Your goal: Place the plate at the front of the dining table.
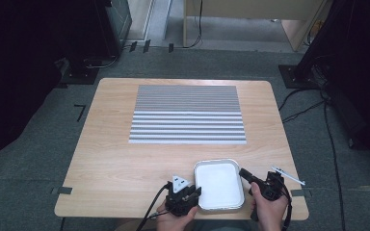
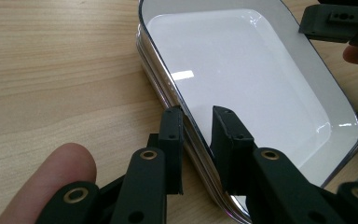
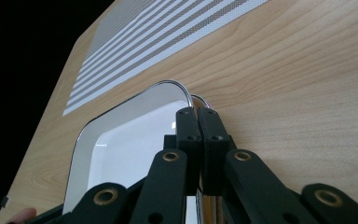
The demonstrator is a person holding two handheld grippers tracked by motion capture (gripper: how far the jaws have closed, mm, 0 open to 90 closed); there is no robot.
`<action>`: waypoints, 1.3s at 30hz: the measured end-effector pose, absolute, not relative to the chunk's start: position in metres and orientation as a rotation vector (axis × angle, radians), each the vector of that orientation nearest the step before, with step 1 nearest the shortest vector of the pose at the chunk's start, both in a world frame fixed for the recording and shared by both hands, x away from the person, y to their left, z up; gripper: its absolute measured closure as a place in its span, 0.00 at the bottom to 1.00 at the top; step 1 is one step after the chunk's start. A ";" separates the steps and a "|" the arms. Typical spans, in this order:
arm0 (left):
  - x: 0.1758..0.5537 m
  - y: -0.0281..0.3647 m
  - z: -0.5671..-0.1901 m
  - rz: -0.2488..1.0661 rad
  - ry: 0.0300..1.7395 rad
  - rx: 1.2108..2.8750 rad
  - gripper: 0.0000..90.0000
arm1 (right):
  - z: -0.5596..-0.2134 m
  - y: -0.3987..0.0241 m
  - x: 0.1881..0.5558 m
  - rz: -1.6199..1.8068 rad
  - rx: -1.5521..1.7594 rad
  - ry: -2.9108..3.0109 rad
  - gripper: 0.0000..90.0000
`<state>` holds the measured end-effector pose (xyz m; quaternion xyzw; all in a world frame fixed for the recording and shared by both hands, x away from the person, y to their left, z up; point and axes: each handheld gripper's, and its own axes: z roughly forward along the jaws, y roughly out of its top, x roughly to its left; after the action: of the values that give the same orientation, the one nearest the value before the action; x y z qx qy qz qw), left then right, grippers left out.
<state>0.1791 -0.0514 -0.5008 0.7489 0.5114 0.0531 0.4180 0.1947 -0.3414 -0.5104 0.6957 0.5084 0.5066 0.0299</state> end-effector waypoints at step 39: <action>0.193 -0.048 -0.495 0.116 1.276 1.876 0.91 | -0.498 -0.327 0.196 1.345 2.039 1.643 0.99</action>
<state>0.1933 -0.0482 -0.4946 0.7489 0.5094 0.0464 0.4214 0.1956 -0.3270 -0.4976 0.6893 0.5555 0.4546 0.0985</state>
